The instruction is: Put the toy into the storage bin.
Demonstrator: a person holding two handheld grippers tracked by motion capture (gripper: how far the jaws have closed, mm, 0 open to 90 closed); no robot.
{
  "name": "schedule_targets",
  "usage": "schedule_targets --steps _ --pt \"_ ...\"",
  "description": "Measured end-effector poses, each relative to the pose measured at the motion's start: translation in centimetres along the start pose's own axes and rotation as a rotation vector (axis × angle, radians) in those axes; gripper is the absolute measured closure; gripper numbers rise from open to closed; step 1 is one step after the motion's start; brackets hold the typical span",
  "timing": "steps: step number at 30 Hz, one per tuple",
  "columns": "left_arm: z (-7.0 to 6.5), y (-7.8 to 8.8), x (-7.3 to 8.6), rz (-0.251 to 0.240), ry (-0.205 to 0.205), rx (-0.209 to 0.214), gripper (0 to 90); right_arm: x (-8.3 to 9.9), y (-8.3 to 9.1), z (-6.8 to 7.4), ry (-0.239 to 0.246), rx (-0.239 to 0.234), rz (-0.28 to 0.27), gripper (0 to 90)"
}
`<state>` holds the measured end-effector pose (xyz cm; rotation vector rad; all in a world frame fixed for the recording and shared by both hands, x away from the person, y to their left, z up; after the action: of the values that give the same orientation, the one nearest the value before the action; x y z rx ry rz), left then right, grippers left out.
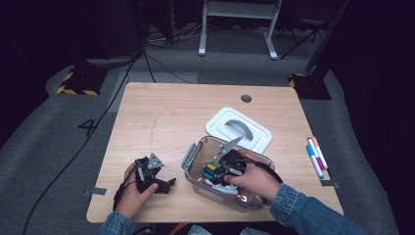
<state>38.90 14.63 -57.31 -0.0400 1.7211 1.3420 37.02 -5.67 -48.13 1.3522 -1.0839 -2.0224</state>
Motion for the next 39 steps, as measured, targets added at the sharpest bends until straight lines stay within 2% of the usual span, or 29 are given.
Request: schedule_targets --steps 3,4,5,10,15,16,17,20,21,23,24,25,29,30,31,32,33,34,36,37,38,39 --pt "0.0 0.0 0.0 -0.001 0.000 0.000 0.2 -1.0 1.4 -0.1 -0.004 0.016 -0.068 61.8" --pt "0.0 0.0 0.0 -0.001 0.000 0.000 0.2 -1.0 1.4 -0.1 -0.004 0.016 -0.068 61.8" --pt "0.0 0.0 0.0 -0.001 0.000 0.000 0.2 -1.6 2.6 -0.2 0.001 0.036 -0.108 61.8" --pt "0.0 0.0 0.0 0.000 0.000 0.000 0.1 -2.3 5.1 -0.7 -0.002 0.079 -0.168 61.8" --pt "0.0 0.0 0.0 0.000 0.000 0.000 0.2 -1.8 8.3 -2.4 -0.055 0.138 -0.223 63.0" --pt "0.0 0.0 0.0 0.000 0.000 0.000 0.2 -1.8 8.3 -2.4 -0.055 0.138 -0.223 63.0" --pt "0.0 0.0 0.0 0.001 -0.003 -0.002 0.2 -1.3 9.5 -3.2 -0.086 0.163 -0.245 63.5" --pt "0.1 0.0 0.0 0.000 -0.002 -0.001 0.2 -0.8 10.5 -3.9 -0.105 0.186 -0.256 63.8" --pt "0.1 0.0 0.0 0.003 -0.001 0.002 0.2 -0.2 11.7 -4.9 -0.134 0.214 -0.275 63.7" --pt "0.1 -0.1 -0.1 -0.001 0.005 0.002 0.2 0.4 12.6 -5.8 -0.156 0.245 -0.286 63.6" --pt "0.1 -0.1 -0.1 -0.001 0.005 0.002 0.2 0.4 12.6 -5.8 -0.156 0.245 -0.286 63.6" --pt "0.2 -0.2 -0.2 -0.002 0.004 0.002 0.2 1.5 13.7 -7.1 -0.193 0.282 -0.297 63.6" --pt "0.3 -0.2 -0.2 -0.001 0.002 0.000 0.2 3.6 15.1 -9.1 -0.253 0.338 -0.298 63.3" --pt "0.3 -0.2 -0.2 -0.001 0.002 0.000 0.2 3.6 15.1 -9.1 -0.253 0.338 -0.298 63.3" --pt "0.3 -0.2 -0.2 0.000 -0.001 -0.002 0.2 4.9 15.9 -10.5 -0.294 0.364 -0.300 63.3" --pt "0.3 -0.2 -0.2 0.000 -0.001 -0.002 0.2 4.9 15.9 -10.5 -0.294 0.364 -0.300 63.3" --pt "0.3 -0.2 -0.2 0.000 0.001 -0.001 0.2 5.6 16.2 -11.1 -0.312 0.381 -0.299 63.3" --pt "0.3 -0.2 -0.2 0.000 -0.002 -0.002 0.2 7.0 16.8 -12.4 -0.350 0.404 -0.301 63.3" --pt "0.3 -0.2 -0.2 0.000 -0.001 -0.002 0.3 7.5 17.0 -12.9 -0.366 0.413 -0.301 63.3" --pt "0.3 -0.2 -0.2 0.000 -0.001 -0.002 0.2 9.1 17.4 -14.1 -0.399 0.442 -0.294 63.3" --pt "0.3 -0.2 -0.2 0.000 -0.001 -0.002 0.2 9.1 17.4 -14.1 -0.399 0.442 -0.294 63.3" --pt "0.3 -0.2 -0.2 0.000 -0.001 -0.003 0.2 10.7 17.5 -15.3 -0.434 0.473 -0.273 63.2"
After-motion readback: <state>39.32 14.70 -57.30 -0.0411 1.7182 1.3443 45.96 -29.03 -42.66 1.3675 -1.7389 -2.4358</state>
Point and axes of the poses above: each handheld gripper's, and its own axes: y roughly backward along the jaws, x roughly out of its underside, z roughly to its left, the point moved 9 cm from there along -y, roughly forward along the jaws, and after that the axes turned 3 degrees about -x, right-handed, at the moved point
